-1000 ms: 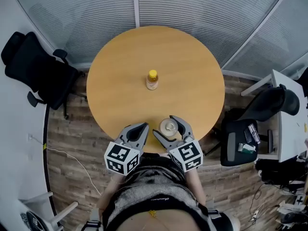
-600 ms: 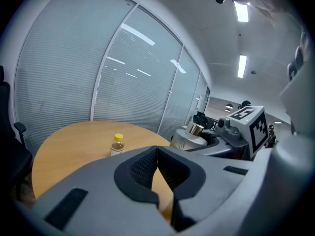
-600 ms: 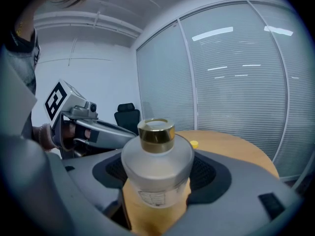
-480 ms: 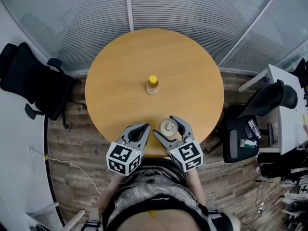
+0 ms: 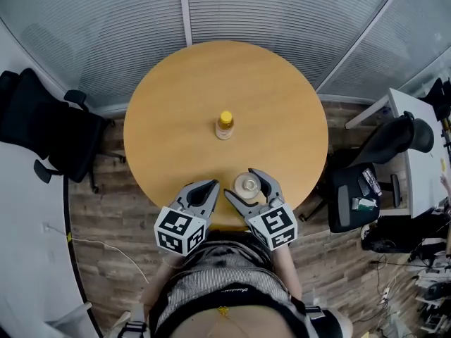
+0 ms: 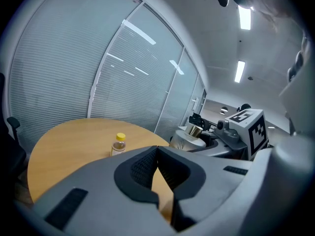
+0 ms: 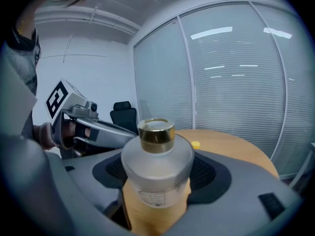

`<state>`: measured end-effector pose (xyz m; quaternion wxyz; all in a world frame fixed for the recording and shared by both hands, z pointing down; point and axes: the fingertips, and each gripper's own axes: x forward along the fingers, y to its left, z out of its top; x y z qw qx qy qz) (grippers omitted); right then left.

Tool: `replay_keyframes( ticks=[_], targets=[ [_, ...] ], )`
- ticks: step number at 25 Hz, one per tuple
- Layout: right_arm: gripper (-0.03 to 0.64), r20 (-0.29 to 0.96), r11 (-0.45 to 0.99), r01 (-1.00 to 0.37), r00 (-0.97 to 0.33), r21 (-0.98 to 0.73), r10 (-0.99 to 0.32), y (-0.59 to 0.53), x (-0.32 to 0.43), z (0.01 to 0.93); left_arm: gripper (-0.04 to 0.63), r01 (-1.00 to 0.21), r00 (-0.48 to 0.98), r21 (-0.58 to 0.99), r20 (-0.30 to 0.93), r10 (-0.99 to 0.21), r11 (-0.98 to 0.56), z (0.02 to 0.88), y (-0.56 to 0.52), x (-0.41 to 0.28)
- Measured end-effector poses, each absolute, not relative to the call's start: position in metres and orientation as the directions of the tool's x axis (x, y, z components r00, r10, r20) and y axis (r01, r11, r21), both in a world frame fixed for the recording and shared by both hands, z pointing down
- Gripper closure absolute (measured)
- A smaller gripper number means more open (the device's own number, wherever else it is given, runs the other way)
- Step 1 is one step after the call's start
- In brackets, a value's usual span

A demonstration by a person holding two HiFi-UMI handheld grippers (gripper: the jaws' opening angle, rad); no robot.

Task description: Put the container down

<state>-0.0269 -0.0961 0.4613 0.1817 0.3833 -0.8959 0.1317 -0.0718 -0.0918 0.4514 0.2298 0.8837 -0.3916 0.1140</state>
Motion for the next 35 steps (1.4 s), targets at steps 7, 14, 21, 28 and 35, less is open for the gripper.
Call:
replay_keyframes(
  ticks=[7,14,21,28,35],
  targets=[
    [0.270,0.440,0.636,-0.766,-0.603,-0.088,-0.666,-0.101,-0.035,0.464,0.574,-0.714,0.699,0.326,0.380,-0.606,-0.620,0.454,-0.098,-0.083],
    [0.270,0.446,0.596,-0.798,-0.565,-0.084,-0.694,-0.106,-0.048,0.465,0.574,-0.679,0.732,0.339,0.385,-0.562,-0.651,0.458,-0.106,-0.095],
    [0.269,0.448,0.540,-0.837,-0.519,-0.091,-0.728,-0.108,-0.060,0.472,0.574,-0.631,0.770,0.348,0.383,-0.510,-0.693,0.466,-0.113,-0.104],
    [0.270,0.462,0.497,-0.863,-0.480,-0.094,-0.746,-0.106,-0.060,0.483,0.574,-0.605,0.788,0.347,0.393,-0.475,-0.717,0.476,-0.119,-0.110],
    [0.270,0.461,0.492,-0.864,-0.481,-0.105,-0.746,-0.106,-0.046,0.486,0.574,-0.605,0.786,0.344,0.405,-0.468,-0.718,0.479,-0.118,-0.097]
  ],
)
